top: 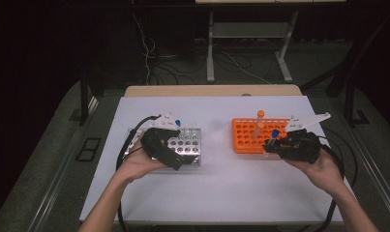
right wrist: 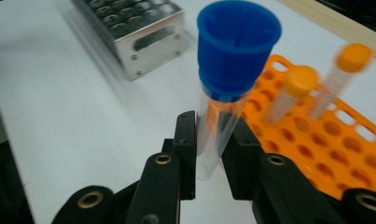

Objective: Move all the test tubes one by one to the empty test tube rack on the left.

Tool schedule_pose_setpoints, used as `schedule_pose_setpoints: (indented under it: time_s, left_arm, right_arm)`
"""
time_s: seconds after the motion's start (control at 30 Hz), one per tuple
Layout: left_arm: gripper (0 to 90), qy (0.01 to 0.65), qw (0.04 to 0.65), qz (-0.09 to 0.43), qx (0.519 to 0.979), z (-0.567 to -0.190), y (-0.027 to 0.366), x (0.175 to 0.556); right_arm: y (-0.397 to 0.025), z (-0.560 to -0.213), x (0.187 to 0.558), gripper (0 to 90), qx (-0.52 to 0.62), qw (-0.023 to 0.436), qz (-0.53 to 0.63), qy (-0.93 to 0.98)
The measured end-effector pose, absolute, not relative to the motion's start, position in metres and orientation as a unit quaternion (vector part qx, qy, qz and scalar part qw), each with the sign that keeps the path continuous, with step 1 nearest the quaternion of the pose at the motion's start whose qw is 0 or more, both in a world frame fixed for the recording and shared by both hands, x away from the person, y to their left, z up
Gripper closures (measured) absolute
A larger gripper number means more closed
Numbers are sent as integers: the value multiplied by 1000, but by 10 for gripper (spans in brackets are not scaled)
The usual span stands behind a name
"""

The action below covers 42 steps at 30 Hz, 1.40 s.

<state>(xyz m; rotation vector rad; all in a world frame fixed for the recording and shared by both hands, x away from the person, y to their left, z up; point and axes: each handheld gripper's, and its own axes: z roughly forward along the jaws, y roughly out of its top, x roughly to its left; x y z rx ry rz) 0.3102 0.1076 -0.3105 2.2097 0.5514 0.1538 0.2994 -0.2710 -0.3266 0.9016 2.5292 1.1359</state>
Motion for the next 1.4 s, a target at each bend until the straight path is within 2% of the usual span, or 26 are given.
schedule_pose_setpoints:
  time_s: [0.63, 0.8, 1.2, 1.27, 1.4]
  left_arm:
    - [0, 157, 396, 33, 904, -295, 69, 305]
    - [33, 137, 389, 24, 911, -293, 57, 304]
    - [197, 87, 362, -7, 928, -294, 38, 303]
    - [247, 79, 359, -12, 930, -295, 36, 303]
    - [407, 64, 351, -16, 934, -296, 33, 303]
  right_arm:
    - [-202, -339, 289, 759, 228, 59, 361, 902]
    - [-184, -341, 287, 759, 204, 49, 359, 909]
    - [-152, -346, 281, 759, 169, 29, 361, 917]
    - [-148, -347, 280, 758, 163, 27, 363, 917]
    - [-142, -348, 278, 758, 159, 23, 365, 917]
